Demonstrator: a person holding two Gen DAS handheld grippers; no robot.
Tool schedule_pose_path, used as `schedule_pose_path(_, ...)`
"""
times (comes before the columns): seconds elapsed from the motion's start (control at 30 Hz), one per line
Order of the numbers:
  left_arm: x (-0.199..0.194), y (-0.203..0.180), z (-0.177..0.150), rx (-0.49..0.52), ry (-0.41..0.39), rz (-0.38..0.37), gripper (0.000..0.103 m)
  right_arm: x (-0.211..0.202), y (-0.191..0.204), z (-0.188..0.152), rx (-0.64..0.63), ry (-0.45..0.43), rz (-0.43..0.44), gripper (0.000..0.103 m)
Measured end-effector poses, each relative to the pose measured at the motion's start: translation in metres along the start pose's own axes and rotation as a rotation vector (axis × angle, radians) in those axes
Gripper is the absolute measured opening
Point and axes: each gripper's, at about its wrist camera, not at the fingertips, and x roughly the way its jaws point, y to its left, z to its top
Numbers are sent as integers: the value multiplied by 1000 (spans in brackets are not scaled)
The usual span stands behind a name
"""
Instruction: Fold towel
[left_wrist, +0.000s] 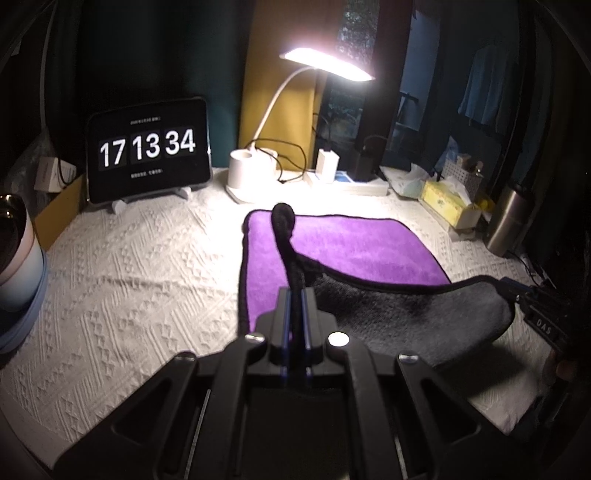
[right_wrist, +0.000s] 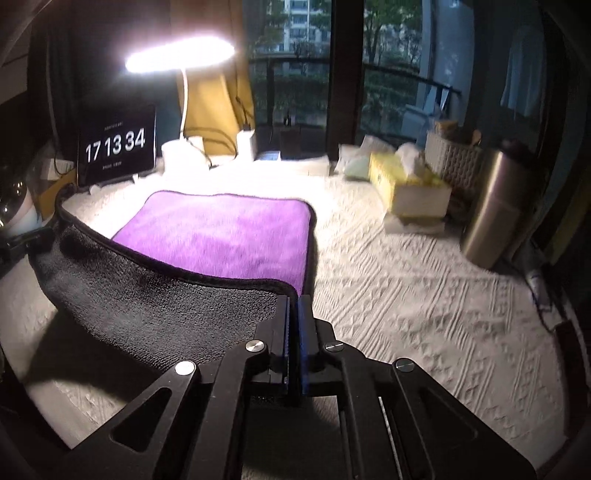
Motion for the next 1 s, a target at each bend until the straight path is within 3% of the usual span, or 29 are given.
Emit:
schedule_pose_path(0.33, 8, 5, 17, -15, -25, 17, 5, -5, -4, 26, -8, -75, -25, 5)
schedule_pose_path(1.0, 39, 16, 46, -28, -24, 45, 5, 16, -5, 62, -36, -124, -33, 5)
